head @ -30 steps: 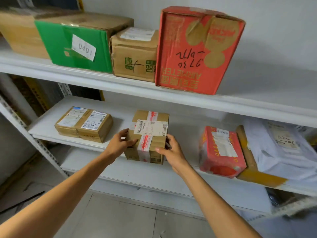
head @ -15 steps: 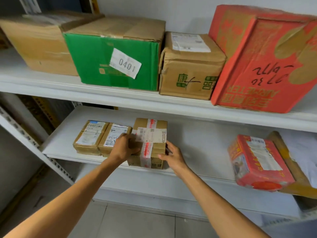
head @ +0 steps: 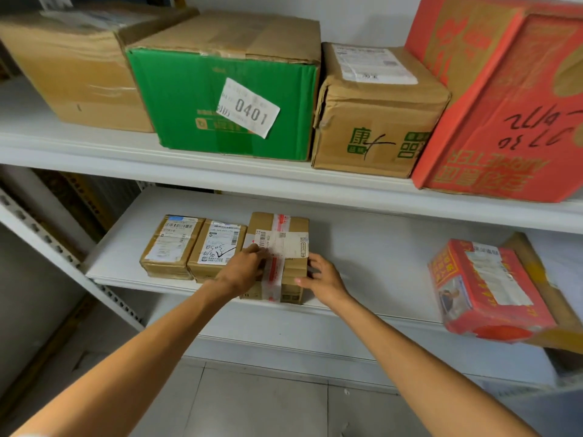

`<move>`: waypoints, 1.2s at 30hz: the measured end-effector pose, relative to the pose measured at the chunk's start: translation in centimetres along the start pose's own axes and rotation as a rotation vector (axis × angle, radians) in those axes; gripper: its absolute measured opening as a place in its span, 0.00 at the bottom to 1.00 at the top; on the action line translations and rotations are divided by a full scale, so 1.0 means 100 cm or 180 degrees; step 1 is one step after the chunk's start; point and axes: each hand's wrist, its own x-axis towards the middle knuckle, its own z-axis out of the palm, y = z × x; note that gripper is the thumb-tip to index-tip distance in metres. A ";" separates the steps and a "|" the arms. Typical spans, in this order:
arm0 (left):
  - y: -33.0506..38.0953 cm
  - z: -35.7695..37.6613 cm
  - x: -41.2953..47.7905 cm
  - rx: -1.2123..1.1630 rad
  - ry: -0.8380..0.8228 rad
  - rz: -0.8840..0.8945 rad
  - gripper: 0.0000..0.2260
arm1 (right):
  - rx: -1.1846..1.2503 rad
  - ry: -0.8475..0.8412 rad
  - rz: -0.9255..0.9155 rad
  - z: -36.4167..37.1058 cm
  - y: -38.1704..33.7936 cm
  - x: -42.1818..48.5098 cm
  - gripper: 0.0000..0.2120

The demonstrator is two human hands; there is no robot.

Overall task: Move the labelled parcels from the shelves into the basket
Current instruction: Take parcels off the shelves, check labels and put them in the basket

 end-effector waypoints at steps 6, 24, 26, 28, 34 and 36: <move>0.036 0.001 -0.001 0.0523 0.0139 -0.0224 0.15 | -0.1536 -0.0468 -0.0153 -0.022 -0.008 -0.013 0.32; 0.297 0.127 -0.025 0.0437 -0.0412 0.0154 0.20 | -0.2991 -0.0265 -0.0065 -0.285 0.080 -0.176 0.16; 0.320 0.140 -0.031 0.0445 -0.0458 0.0096 0.20 | -0.2944 -0.0224 -0.0096 -0.305 0.092 -0.191 0.12; 0.340 0.151 -0.037 0.0436 -0.0459 0.0067 0.20 | -0.2928 -0.0188 -0.0091 -0.323 0.101 -0.204 0.14; 0.377 0.171 -0.058 0.0320 -0.0547 -0.0030 0.20 | -0.2745 -0.0115 -0.0013 -0.360 0.121 -0.229 0.20; 0.385 0.171 -0.059 0.0363 -0.0571 -0.0015 0.20 | -0.2661 -0.0073 -0.0003 -0.367 0.123 -0.235 0.21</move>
